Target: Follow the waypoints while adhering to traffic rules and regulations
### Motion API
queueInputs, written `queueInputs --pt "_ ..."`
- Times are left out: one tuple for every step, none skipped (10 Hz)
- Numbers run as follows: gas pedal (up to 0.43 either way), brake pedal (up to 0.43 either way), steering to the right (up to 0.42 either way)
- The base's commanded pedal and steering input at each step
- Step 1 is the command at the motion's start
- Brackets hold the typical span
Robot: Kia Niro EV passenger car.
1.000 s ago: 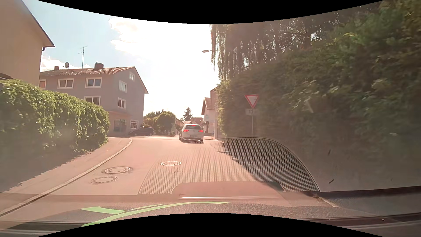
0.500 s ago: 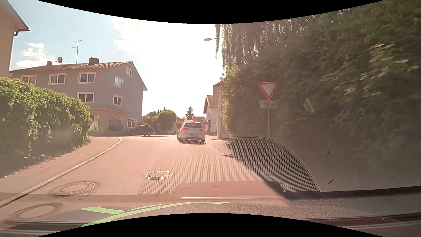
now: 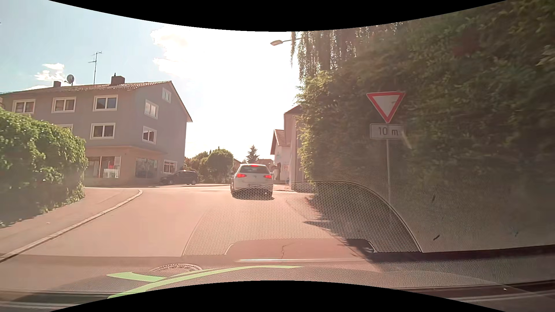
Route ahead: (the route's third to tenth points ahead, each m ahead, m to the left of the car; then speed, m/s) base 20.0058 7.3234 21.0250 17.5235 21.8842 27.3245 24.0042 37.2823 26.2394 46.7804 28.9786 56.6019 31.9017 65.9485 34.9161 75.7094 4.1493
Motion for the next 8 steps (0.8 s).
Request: queueInputs --pt "0.000 0.085 -0.018" --pt "0.000 0.085 -0.018" --pt "0.000 0.085 -0.017" --pt "0.000 0.085 -0.016" --pt "0.000 0.085 -0.014" --pt "0.000 0.085 -0.013" --pt "0.000 0.085 -0.013" --pt "0.000 0.085 -0.012"
